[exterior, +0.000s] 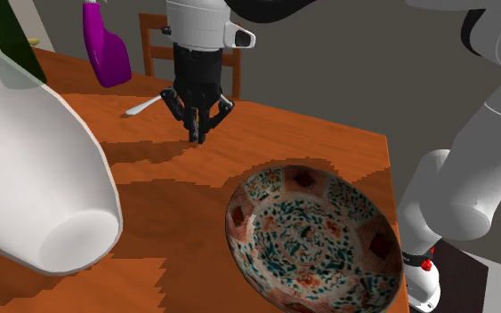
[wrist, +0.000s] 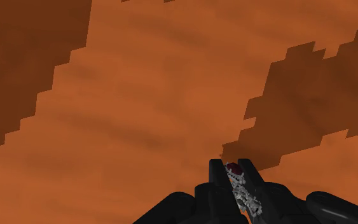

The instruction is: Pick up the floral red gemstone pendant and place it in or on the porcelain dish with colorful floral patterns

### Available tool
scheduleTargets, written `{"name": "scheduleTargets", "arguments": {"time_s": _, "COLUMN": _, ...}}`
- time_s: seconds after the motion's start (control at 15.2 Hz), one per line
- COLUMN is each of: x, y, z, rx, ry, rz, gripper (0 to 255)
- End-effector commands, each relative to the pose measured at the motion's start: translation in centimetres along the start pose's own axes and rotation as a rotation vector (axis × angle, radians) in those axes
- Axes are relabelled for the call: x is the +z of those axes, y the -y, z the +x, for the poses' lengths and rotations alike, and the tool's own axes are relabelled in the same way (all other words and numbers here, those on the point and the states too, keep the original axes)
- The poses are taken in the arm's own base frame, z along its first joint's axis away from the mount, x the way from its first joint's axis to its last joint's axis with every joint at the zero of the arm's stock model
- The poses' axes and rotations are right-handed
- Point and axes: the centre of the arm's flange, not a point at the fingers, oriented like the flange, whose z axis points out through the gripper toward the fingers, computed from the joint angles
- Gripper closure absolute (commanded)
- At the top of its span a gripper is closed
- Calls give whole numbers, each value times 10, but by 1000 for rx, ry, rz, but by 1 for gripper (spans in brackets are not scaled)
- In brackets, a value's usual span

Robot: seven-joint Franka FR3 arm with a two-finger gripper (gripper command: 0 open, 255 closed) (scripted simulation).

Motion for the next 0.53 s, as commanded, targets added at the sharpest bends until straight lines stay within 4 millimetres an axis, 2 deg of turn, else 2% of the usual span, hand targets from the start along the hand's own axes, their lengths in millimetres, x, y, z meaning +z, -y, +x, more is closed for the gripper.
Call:
{"name": "scheduleTargets", "arguments": {"time_s": 0.0, "x": -5, "y": 0, "z": 0, "rx": 0, "ry": 0, "rz": -1, "gripper": 255}}
{"name": "scheduleTargets", "arguments": {"time_s": 0.46, "x": -42, "y": 3, "z": -2, "rx": 0, "ry": 0, "rz": -1, "gripper": 255}}
